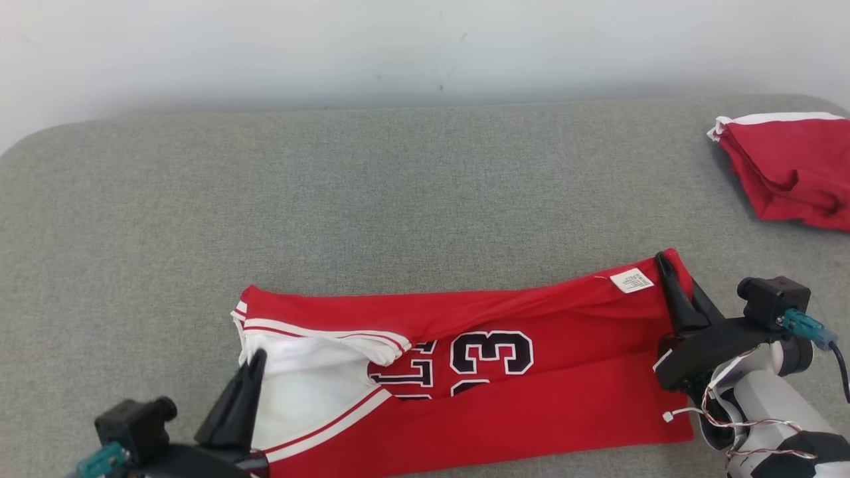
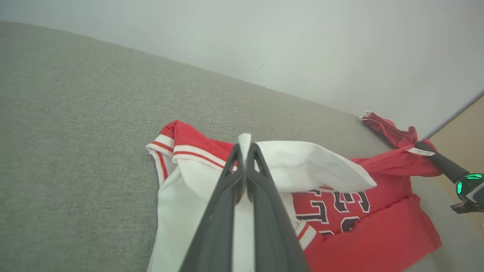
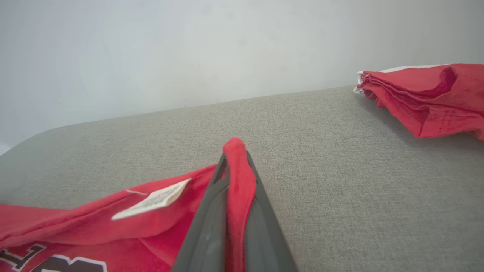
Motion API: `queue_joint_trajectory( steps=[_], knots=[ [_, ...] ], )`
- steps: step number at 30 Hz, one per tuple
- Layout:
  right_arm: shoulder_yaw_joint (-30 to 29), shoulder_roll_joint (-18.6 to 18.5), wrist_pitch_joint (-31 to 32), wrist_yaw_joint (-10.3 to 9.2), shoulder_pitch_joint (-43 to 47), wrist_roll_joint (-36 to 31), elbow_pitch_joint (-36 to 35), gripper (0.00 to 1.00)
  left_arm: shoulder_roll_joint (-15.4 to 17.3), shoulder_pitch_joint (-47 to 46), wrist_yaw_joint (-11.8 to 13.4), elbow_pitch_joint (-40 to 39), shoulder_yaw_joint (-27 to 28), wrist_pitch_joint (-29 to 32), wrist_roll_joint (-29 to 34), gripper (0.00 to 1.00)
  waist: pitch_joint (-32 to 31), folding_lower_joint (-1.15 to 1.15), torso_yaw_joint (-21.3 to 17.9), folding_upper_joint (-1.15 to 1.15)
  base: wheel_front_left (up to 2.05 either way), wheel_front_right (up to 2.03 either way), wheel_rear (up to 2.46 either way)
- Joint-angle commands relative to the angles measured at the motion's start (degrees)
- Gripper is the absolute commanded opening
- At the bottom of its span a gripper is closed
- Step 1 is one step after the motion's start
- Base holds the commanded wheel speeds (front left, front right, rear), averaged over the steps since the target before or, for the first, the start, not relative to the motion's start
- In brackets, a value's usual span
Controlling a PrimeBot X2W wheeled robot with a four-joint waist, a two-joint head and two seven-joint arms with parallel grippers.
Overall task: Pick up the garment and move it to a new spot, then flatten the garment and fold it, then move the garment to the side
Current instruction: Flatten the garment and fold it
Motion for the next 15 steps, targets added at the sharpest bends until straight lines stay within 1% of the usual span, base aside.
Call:
queue_joint_trajectory(
  steps=[1,5,6,7,8,9,12,15],
  knots=[
    [-0.38,0.28,-0.22,-0.14,1.16,-0.17,-0.50,0.00,-0.67,1.36,-0.23,0.51,0.34,-0.17,0.44,0.00,-0.11,0.01,-0.03,0.00,0.00,0.00,0.00],
    [-1.14,0.73,-0.23,-0.14,3.21,0.11,-1.94,0.00,-2.55,4.30,-0.55,1.89,1.78,-0.17,2.18,0.00,-0.63,0.01,-0.21,0.00,0.00,0.00,0.00],
    [-1.29,0.76,-0.22,-0.14,3.69,0.25,-2.22,0.05,-3.09,4.81,-0.64,2.33,2.17,-0.17,2.45,0.00,-0.78,0.01,-0.18,0.00,0.00,0.00,0.00],
    [-1.50,0.78,-0.23,-0.14,4.08,0.36,-2.54,0.62,-3.57,5.17,-0.46,2.59,2.79,-0.17,3.05,0.11,-0.94,0.01,-0.15,0.00,0.00,0.00,0.00],
    [-2.02,0.88,-0.23,-0.14,4.56,0.71,-3.09,1.00,-3.86,5.58,-0.22,2.98,3.13,-0.17,3.97,0.45,-1.16,0.01,-0.08,0.00,0.00,0.00,0.00],
    [-2.54,0.86,-0.23,-0.14,5.23,0.89,-3.58,1.00,-4.24,5.97,-0.18,3.17,3.50,-0.17,4.79,1.00,-1.33,0.01,0.00,0.00,0.00,0.00,0.00],
    [-4.23,0.58,-0.23,-0.14,7.37,1.05,-5.92,1.00,-5.93,7.21,-0.23,3.51,5.33,-0.18,6.77,1.00,-1.96,0.01,0.23,0.00,0.00,0.00,0.00],
    [-5.81,0.31,-0.16,-0.14,9.64,0.65,-8.65,1.00,-6.82,8.13,-0.39,3.18,7.58,-0.18,9.28,1.00,-2.56,0.01,0.39,0.00,0.00,0.00,0.00]
  ],
)
